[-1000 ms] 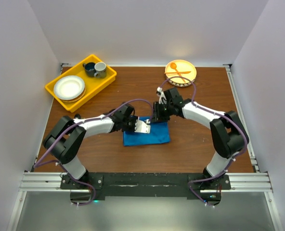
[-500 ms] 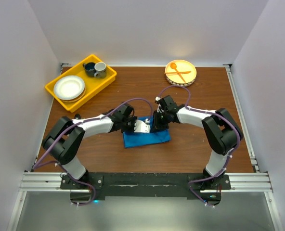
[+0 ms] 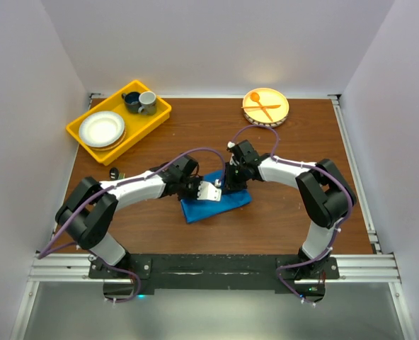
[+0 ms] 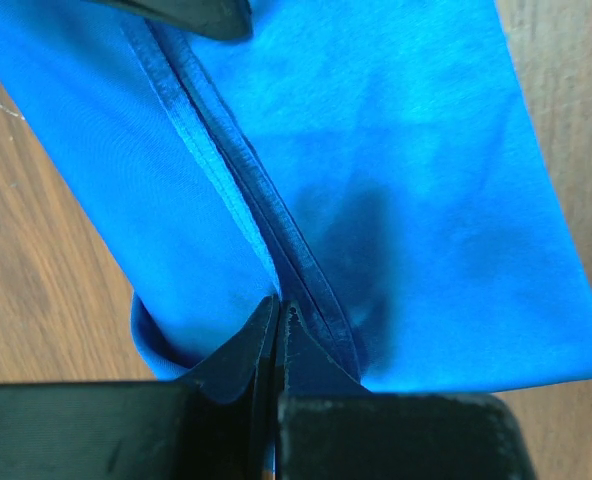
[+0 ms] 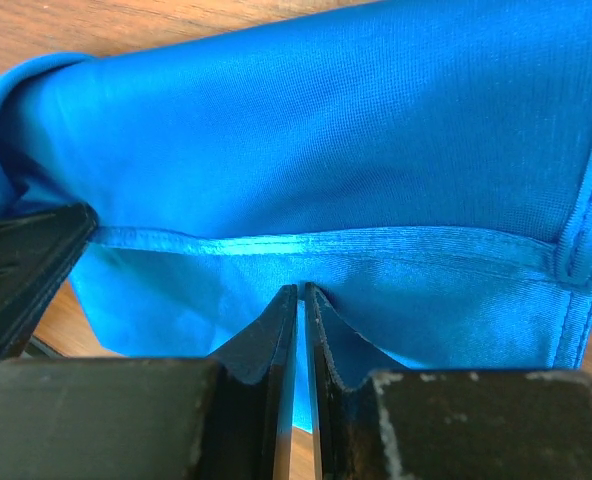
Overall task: Fold the napkin into a case and place the utensils inside
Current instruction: Fold the lower triangle-folded napkin at the center of the board.
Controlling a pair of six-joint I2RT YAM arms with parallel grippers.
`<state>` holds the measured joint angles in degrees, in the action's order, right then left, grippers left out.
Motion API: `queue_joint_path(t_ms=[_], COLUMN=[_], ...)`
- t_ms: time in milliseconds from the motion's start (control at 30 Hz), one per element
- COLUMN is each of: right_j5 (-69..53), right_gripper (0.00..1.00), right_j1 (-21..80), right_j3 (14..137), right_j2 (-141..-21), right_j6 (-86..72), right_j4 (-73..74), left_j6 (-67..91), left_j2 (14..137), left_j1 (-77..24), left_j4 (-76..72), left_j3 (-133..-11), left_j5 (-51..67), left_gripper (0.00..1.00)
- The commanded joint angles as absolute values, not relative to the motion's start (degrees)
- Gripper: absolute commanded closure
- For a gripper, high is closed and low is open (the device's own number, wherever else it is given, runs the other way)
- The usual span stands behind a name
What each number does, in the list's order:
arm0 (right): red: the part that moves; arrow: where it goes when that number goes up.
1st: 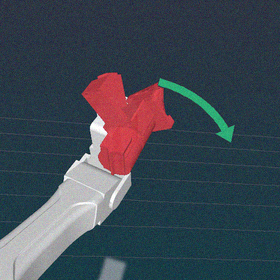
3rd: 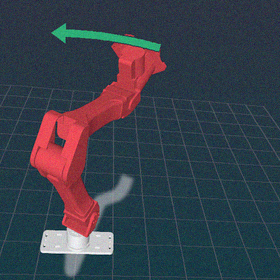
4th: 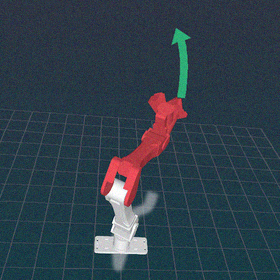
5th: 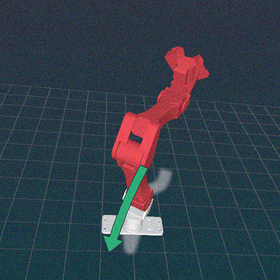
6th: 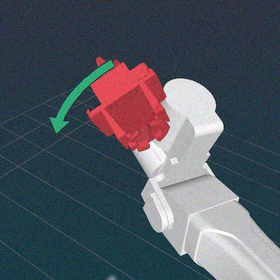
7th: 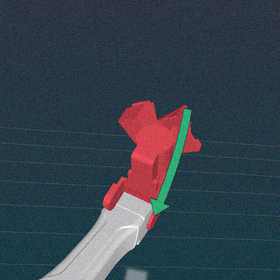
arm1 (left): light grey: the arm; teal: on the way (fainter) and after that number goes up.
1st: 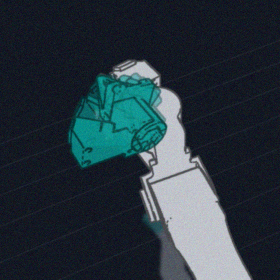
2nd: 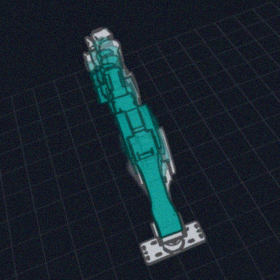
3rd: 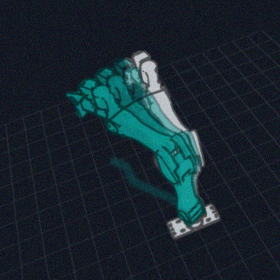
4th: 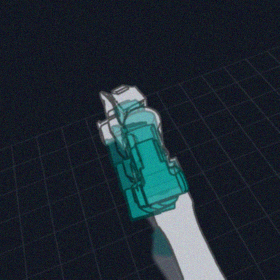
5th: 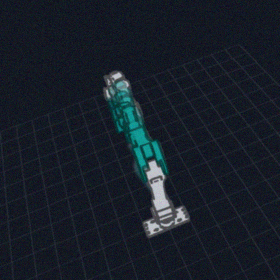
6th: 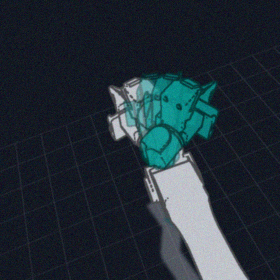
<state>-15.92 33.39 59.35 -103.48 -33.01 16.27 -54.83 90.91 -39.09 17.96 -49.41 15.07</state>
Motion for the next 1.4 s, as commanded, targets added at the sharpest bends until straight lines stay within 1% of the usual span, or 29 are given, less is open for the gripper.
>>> queue_joint_path(t_ms=[0, 133, 267, 500, 533, 633, 867, 1067, 1167, 1200, 1267, 1300, 1333, 1367], right_j5=[-10.9, -11.25, -14.93, -23.63, -24.08, -22.51, -22.24, -19.78, -18.38, -18.11, -17.23, -16.79, -16.53, -16.26], right_gripper=[0.88, 0.89, 0.87, 0.84, 0.8, 0.75, 0.72, 0.72, 0.72, 0.72, 0.72, 0.73, 0.73, 0.73], right_j1=[33.66, 33.75, 33.93, 33.84, 33.84, 33.75, 33.84, 33.05, 32.52, 32.52, 32.43, 32.26, 32.17, 32.17], right_j3=[59.76, 60.12, 60.56, 65.64, 66.35, 70.3, 74.61, 73.13, 71.29, 70.84, 69.97, 69.61, 69.35, 69.08], right_j2=[-105.03, -104.42, -101.08, -93.61, -93.17, -95.61, -105.97, -111.26, -111.8, -112.06, -112.32, -112.59, -112.85, -112.94], right_j6=[-32.43, -31.47, -30.59, -27.6, -27.42, -26.46, -26.9, -25.84, -24.96, -24.53, -24.35, -24.35, -24.35, -24.43], right_j4=[18.1, 18.37, 18.98, 21.53, 20.75, 18.73, 13.01, 10.72, 10.64, 10.72, 11.16, 11.25, 11.16, 11.25], left_j6=[-53.7, -55.02, -55.55, -55.9, -55.81, -56.34, -58.53, -60.47, -61.35, -61.26, -60.82, -58.99, -57.67, -56.09], left_j2=[88.68, 89.21, 90.35, 92.02, 92.28, 92.46, 92.55, 92.99, 92.29, 90.98, 88.61, 85.29, 83.34, 81.49], left_j1=[-39.64, -39.64, -39.64, -39.64, -39.64, -39.64, -39.38, -38.15, -37.44, -37.18, -36.39, -36.13, -35.78, -35.08], left_j4=[18.46, 17.32, 15.82, 14.06, 13.71, 13.1, 12.75, 13.09, 13.8, 14.23, 15.02, 16.25, 17.04, 18.09], left_j3=[-50.45, -47.73, -45.79, -43.95, -43.6, -42.98, -42.45, -42.19, -42.28, -42.45, -42.8, -43.85, -44.64, -45.69], left_j5=[17.31, 16.88, 16.0, 15.82, 15.82, 15.82, 15.47, 16.08, 16.78, 18.01, 19.77, 22.21, 23.72, 25.3], left_gripper=[1.0, 1.0, 1.0, 1.0, 1.0, 1.0, 1.0, 1.0, 0.91, 0.79, 0.68, 0.61, 0.57, 0.51])
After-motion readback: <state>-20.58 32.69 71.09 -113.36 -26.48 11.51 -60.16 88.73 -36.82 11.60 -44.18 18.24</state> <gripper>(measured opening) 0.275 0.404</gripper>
